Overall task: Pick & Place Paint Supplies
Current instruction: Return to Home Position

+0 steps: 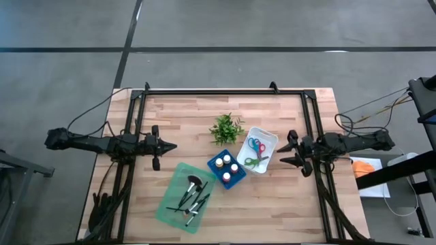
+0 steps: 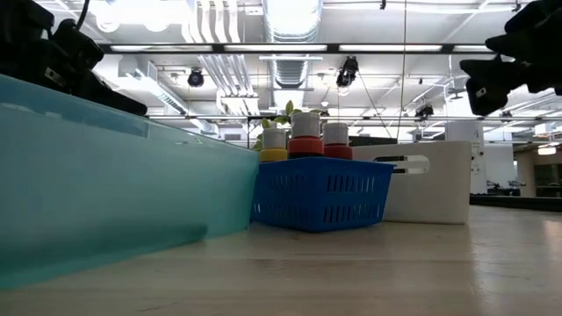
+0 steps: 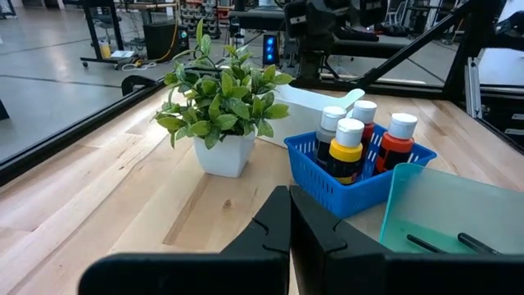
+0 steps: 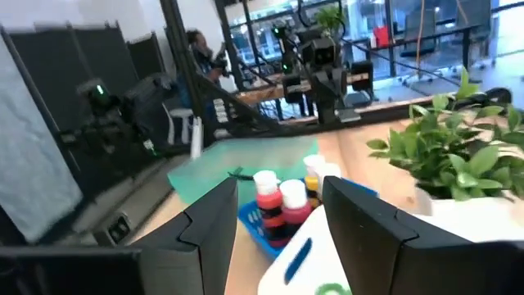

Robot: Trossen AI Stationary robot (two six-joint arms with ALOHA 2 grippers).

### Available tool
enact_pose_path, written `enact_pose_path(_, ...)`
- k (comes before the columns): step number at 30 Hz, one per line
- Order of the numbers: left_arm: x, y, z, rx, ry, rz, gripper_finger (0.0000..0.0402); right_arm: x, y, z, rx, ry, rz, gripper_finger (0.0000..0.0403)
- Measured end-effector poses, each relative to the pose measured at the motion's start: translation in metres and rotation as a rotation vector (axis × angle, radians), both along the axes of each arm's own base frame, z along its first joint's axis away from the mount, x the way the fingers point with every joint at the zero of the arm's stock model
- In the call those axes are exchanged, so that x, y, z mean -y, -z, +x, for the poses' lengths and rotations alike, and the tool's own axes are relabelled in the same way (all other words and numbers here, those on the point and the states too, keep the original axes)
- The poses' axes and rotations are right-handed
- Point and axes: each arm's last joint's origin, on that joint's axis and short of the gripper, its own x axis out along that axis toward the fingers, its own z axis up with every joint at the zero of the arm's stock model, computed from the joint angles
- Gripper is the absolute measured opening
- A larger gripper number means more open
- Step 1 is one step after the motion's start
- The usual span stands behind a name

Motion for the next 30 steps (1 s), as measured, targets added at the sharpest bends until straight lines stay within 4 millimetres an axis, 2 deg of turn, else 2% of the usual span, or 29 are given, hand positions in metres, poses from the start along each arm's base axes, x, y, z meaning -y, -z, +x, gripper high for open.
enact_pose_path(4,0.0001,0.0009,0.0004,-0.010,0.001,0.001,0.0001,0.0001,0.0022,0.0001,-0.010,0.003,-0.067,0.0178)
enact_pose_path(30,0.0001,0.0018,0.0008,-0.020,0.001,0.003,0.0001,-0.0002,0.0013,0.0010,-0.004,0.001,-0.061,0.0178)
